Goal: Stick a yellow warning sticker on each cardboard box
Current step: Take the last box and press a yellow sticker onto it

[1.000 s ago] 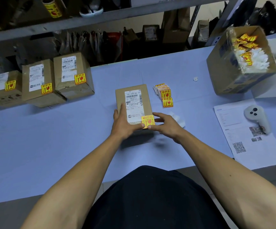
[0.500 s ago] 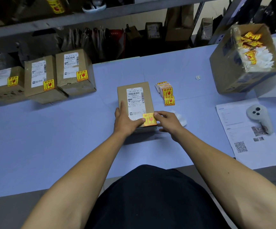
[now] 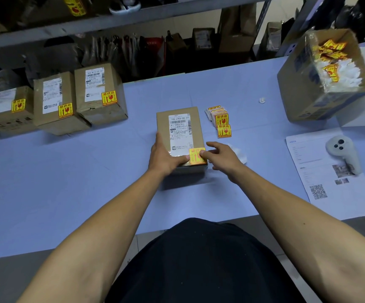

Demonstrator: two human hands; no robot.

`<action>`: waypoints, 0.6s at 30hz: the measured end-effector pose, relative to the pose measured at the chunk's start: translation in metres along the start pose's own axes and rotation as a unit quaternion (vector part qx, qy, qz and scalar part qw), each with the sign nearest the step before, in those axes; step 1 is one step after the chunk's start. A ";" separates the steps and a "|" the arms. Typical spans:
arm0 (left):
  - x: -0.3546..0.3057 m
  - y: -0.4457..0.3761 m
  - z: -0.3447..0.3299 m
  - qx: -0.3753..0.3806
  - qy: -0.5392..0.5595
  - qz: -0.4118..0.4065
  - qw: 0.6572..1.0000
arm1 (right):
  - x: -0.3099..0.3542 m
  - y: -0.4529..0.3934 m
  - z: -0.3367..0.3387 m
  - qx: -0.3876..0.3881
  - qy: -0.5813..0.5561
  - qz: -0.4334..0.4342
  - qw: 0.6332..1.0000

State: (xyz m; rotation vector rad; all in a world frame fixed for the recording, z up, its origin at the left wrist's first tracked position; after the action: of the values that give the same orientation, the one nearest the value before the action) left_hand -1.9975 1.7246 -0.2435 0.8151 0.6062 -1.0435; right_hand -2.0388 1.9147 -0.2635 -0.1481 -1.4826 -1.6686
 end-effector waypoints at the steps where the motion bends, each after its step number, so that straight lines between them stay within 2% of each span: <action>1: 0.002 -0.001 0.001 -0.001 -0.001 0.002 1.000 | 0.001 0.000 0.001 -0.004 0.002 0.001 1.000; 3: 0.006 -0.001 0.004 0.001 0.010 0.034 0.999 | 0.003 0.001 0.002 -0.002 0.000 0.007 1.000; 7: 0.022 0.002 0.008 0.003 0.107 0.113 0.988 | 0.002 0.000 0.002 0.029 -0.004 -0.005 1.000; 11: 0.025 0.003 0.009 -0.001 0.157 0.111 0.981 | 0.005 0.003 -0.001 0.075 -0.044 -0.026 0.996; 18: 0.028 0.004 0.008 -0.003 0.159 0.101 0.982 | 0.008 0.013 -0.003 0.073 -0.056 -0.026 0.995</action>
State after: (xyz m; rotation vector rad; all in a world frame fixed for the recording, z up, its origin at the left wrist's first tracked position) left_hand -1.9819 1.7053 -0.2597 1.0266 0.7784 -0.7295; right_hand -2.0336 1.9090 -0.2499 -0.1256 -1.7006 -1.6074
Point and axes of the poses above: each hand's wrist, its own y-axis away from the middle knuckle, its own z-axis out of the back of the hand, x = y × z, the point moved 3 cm from there along -y, towards the middle knuckle, and after that the axes turned 10 degrees about -z, right-handed, at the moved point
